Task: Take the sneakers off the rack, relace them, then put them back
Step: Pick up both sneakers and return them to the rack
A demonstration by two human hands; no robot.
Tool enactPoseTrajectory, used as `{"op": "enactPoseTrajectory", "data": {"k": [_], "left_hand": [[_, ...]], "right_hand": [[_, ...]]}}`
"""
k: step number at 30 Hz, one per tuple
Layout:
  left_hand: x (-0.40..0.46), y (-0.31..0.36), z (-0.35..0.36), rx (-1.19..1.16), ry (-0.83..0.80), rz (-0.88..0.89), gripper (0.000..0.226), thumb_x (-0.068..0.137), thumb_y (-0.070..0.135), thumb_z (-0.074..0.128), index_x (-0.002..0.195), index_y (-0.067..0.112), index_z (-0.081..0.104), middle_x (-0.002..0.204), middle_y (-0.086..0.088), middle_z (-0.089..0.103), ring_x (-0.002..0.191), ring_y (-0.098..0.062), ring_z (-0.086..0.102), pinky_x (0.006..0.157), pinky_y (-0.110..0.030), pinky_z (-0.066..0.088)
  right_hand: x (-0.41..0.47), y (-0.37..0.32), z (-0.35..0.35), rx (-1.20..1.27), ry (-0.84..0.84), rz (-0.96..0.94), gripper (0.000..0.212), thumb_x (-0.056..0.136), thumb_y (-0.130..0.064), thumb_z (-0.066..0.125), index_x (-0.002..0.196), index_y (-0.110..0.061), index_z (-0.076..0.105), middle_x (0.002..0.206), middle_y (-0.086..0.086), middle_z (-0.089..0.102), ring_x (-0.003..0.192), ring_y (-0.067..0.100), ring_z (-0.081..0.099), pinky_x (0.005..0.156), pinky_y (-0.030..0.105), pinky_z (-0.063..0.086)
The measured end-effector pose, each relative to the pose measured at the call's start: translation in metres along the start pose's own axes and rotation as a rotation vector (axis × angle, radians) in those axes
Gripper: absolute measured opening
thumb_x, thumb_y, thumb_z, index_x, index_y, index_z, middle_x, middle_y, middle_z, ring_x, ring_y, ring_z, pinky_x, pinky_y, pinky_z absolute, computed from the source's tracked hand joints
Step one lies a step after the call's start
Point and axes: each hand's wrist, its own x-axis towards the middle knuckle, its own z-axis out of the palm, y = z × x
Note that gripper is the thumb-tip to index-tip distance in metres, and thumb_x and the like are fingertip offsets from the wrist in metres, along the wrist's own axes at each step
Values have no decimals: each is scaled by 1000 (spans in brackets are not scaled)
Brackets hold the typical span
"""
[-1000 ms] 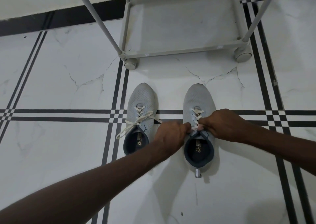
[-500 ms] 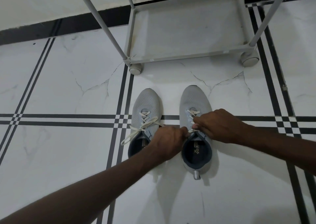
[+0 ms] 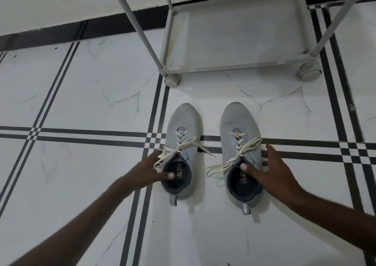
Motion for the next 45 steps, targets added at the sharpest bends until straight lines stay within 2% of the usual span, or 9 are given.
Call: {"op": "enactPoseTrajectory", "data": {"k": [2,6,10,14,18,23,29,37,45], "left_hand": [[11,-10,16,57,111,22,72,66,33,88,130,31,54,113,11,71,106,-10,66,92,-30,55],[14,-1,48,177,287,92,52,72,17,73,120,26,55,101,9,65,83,-6,61,66,-7,44],[13,2,64,130,313,76,54,58,27,62,113,24,60,97,3,69,86,-18,65,76,-38,56],[-10,20,52,145,250,86,47,56,31,59,102,21,61,89,-3,66,78,-21,63,68,-41,57],[-67,72,25,148,224,121,35,68,15,67,102,18,63,81,0,62,68,-12,57,51,-10,39],[-152,151,-22,108,230,153,32,61,21,63,94,22,63,76,1,63,67,-13,60,60,-30,48],[-250,250,-76,99,257,195,27,62,21,61,89,21,61,72,6,55,72,-13,55,61,-25,43],[-353,388,-146,85,303,292,27,71,16,63,97,21,62,80,-11,59,71,-16,54,57,-20,40],[-354,487,-203,84,393,351,25,74,17,65,97,27,65,81,-4,66,74,-14,61,60,-16,42]], "right_hand": [[3,-1,5,-63,-27,45,69,69,-40,83,127,-19,51,121,5,64,111,27,60,90,39,49],[4,-11,17,-122,-6,44,51,72,-23,76,118,-16,56,110,8,67,101,29,61,84,38,50],[3,-25,25,-118,-18,23,47,73,-21,73,117,-16,57,105,8,66,97,28,61,81,36,49],[-13,-60,9,-158,-18,62,50,72,-20,74,118,-14,57,107,10,67,94,28,60,78,34,47],[-55,-112,-30,-173,-25,117,48,73,-17,72,118,-12,57,108,12,66,100,32,61,84,39,49],[-124,-201,-95,-146,-18,91,41,76,-10,69,115,-13,57,100,8,65,92,27,59,80,37,48],[-196,-303,-165,-103,35,87,31,78,-9,65,108,-9,59,95,10,67,87,29,61,79,41,51],[-260,-447,-278,-12,111,-19,32,79,-13,62,110,-19,61,95,4,68,89,25,63,81,41,52],[-227,-542,-341,12,151,-124,34,80,-12,63,114,-14,61,99,8,67,90,27,62,71,32,45]]}}
